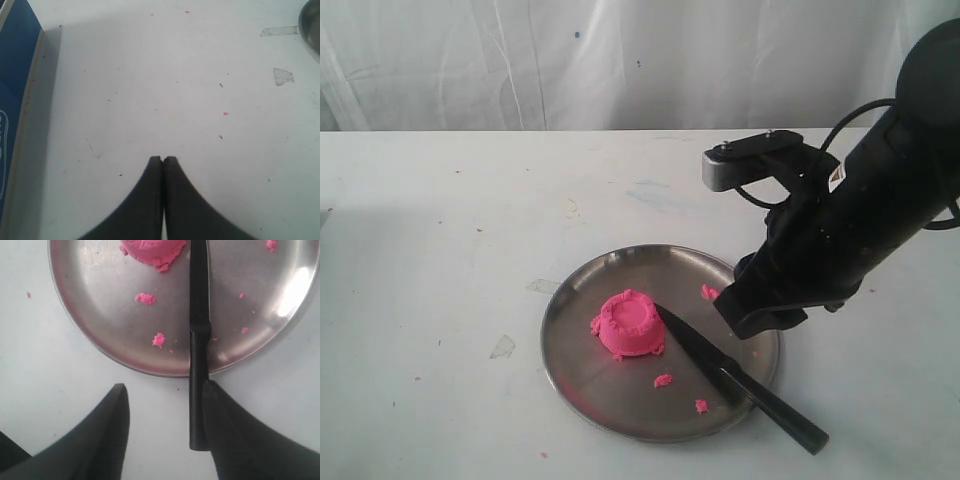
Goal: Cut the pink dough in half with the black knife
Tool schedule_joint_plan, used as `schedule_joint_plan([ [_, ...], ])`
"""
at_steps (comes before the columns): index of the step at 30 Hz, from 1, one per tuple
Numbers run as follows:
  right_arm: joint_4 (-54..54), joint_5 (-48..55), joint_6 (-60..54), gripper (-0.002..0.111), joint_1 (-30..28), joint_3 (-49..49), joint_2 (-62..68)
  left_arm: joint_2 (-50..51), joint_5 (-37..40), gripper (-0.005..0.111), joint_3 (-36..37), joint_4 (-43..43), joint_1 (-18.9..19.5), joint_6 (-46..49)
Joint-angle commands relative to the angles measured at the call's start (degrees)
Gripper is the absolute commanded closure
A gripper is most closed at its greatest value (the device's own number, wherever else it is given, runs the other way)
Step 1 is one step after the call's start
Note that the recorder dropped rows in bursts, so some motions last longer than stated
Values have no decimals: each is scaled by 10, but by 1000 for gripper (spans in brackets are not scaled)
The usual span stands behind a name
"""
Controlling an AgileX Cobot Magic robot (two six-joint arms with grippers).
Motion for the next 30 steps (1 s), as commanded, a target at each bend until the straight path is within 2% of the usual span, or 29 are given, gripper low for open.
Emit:
schedule_joint_plan([
  [1, 1, -21, -1, 64, 1, 0, -4, -2, 8, 107, 2, -4, -1, 0],
  [5, 1, -60, -3, 64, 1, 1, -4, -2, 8, 107, 2, -4, -1, 0],
  [21, -6, -65, -48, 64, 3, 1, -27, -2, 8, 107, 2, -4, -1, 0],
  [26, -56, -58, -50, 65, 25, 1, -72, -2, 8, 107, 2, -4, -1, 0],
  [30, -123, -57, -6, 72, 44, 15, -116, -2, 8, 107, 2, -4, -1, 0],
])
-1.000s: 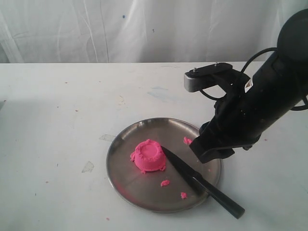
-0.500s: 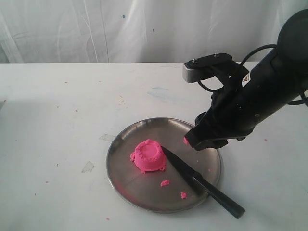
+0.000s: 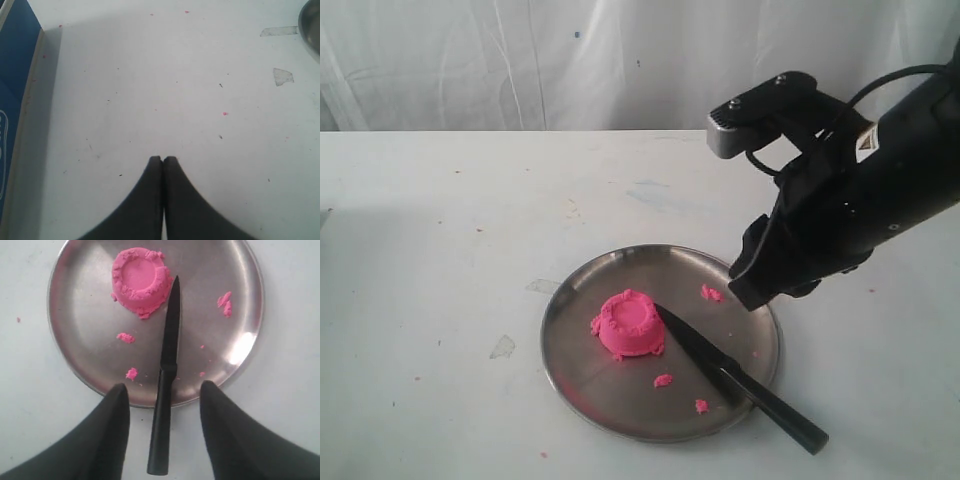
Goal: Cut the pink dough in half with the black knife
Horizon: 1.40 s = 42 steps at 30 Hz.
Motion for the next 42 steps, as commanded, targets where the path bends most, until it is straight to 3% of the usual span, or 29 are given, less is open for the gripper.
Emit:
schedule_joint_plan([
  [1, -77, 2, 47, 74, 24, 22, -53, -2, 8, 107, 2, -4, -1, 0],
  [8, -121, 87, 115, 76, 82, 72, -82, -2, 8, 107, 2, -4, -1, 0],
  [15, -348, 164, 282, 81, 178, 92, -80, -2, 8, 107, 2, -4, -1, 0],
  [22, -329, 196, 300, 82, 281, 91, -56, -2, 8, 107, 2, -4, -1, 0],
  [27, -382, 209, 356, 84, 352, 91, 1, -2, 8, 107, 2, -4, -1, 0],
  [37, -405, 90, 358, 83, 359, 91, 93, -2, 8, 107, 2, -4, -1, 0],
  [42, -398, 92, 369, 66, 359, 91, 109, -2, 8, 107, 2, -4, -1, 0],
])
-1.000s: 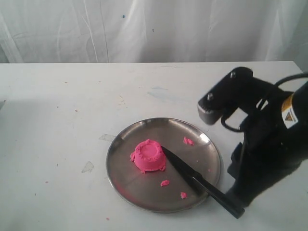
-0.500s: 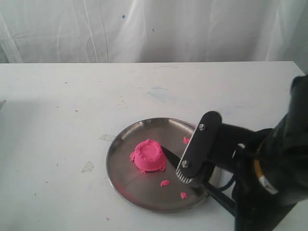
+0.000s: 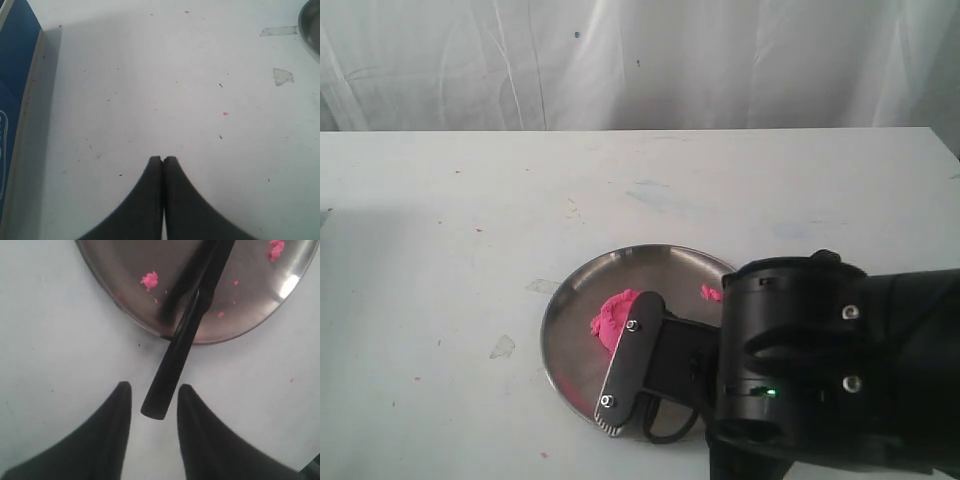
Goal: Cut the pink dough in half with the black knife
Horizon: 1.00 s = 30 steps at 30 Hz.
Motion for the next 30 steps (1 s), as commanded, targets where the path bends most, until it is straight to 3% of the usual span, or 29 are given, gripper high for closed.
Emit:
schedule_joint_plan([
  [1, -1, 4, 28, 61, 1, 0, 11, -2, 8, 107, 2, -4, -1, 0],
  [4, -1, 8, 79, 52, 1, 0, 11, -2, 8, 107, 2, -4, -1, 0],
  [12, -30, -74, 79, 51, 1, 0, 13, -2, 8, 107, 2, -4, -1, 0],
  [17, -108, 117, 78, 51, 1, 0, 71, -2, 8, 107, 2, -4, -1, 0],
  [30, -109, 85, 197, 51, 41, 1, 161, -2, 8, 107, 2, -4, -1, 0],
])
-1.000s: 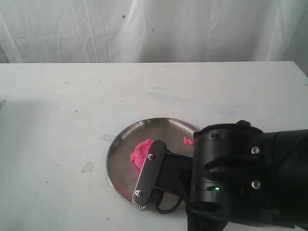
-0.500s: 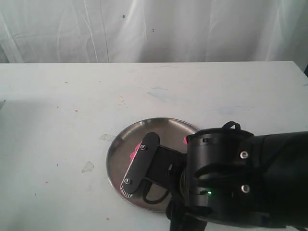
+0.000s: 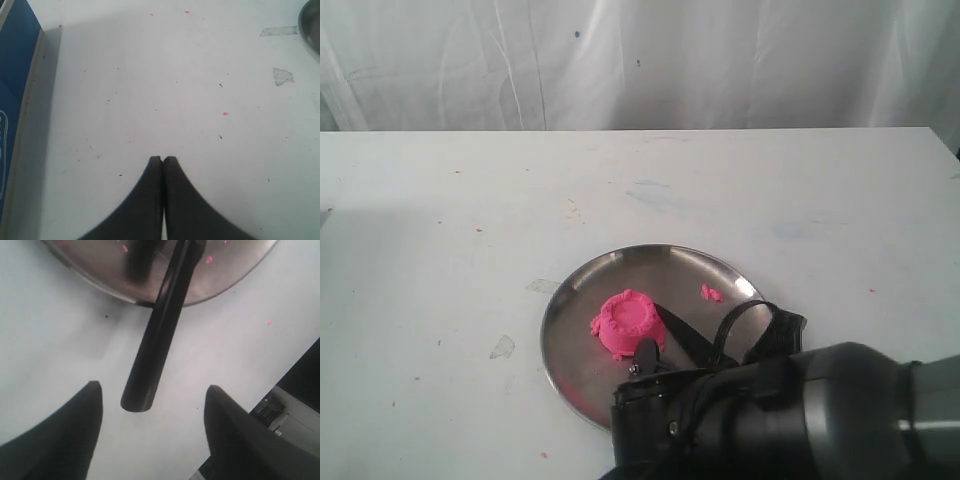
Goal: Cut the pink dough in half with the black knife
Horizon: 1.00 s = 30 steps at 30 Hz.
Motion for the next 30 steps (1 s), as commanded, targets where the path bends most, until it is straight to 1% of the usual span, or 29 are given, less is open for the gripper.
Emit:
schedule_joint_plan([
  [1, -9, -8, 34, 51, 2, 2, 18, -2, 8, 107, 2, -4, -1, 0],
  [5, -16, -13, 37, 51, 2, 11, 34, -2, 8, 107, 2, -4, -1, 0],
  [9, -79, 12, 83, 51, 2, 18, 64, -2, 8, 107, 2, -4, -1, 0],
  [19, -117, -9, 121, 51, -1, 19, 96, -2, 8, 107, 2, -4, -1, 0],
  [30, -159, -1, 163, 51, -3, 23, 110, -2, 8, 107, 2, -4, -1, 0],
])
